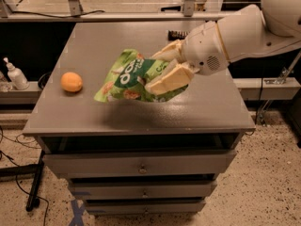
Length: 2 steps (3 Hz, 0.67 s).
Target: Move green rice chip bag near orange
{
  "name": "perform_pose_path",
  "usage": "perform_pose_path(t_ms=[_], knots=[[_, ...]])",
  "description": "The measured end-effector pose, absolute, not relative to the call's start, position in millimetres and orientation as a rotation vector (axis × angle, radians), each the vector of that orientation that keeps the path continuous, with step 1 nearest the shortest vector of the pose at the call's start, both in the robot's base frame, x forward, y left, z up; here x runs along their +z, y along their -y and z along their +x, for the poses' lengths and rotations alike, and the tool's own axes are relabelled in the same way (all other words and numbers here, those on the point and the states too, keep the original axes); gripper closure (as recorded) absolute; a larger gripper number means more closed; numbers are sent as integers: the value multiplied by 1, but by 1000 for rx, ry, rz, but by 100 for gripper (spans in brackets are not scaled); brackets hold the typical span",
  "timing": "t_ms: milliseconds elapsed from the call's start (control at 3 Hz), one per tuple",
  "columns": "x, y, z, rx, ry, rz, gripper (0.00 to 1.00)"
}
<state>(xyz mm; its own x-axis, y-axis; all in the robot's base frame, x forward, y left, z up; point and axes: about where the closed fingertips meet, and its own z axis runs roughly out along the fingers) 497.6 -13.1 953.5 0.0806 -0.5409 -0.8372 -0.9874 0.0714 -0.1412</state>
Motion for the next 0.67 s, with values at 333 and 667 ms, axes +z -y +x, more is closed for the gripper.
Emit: perform_pose_path(t_ms=[333,667], knots=[[961,-19,492,769,-1493,-1596,100],[949,-36,493,794,-1485,-1612,100]])
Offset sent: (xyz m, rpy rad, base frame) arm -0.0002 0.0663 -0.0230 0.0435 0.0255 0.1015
